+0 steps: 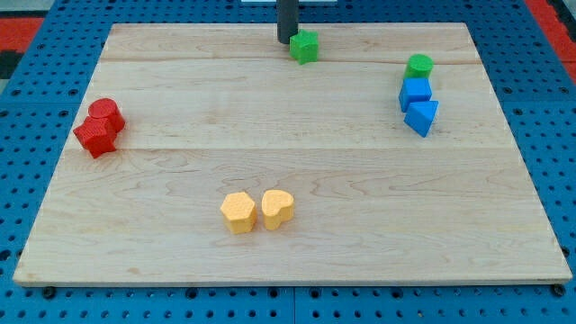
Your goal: Move the green star to the top of the green circle
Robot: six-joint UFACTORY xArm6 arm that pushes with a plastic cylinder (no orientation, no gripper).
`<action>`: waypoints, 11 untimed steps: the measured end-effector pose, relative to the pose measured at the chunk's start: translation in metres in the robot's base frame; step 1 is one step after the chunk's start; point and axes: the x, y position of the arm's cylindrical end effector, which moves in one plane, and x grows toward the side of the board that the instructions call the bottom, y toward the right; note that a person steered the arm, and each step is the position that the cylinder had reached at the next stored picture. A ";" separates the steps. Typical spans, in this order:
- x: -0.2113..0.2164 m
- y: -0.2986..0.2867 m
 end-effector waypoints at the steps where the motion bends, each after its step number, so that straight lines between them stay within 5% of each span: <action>1: 0.017 -0.023; 4: 0.012 0.118; 11: -0.021 0.199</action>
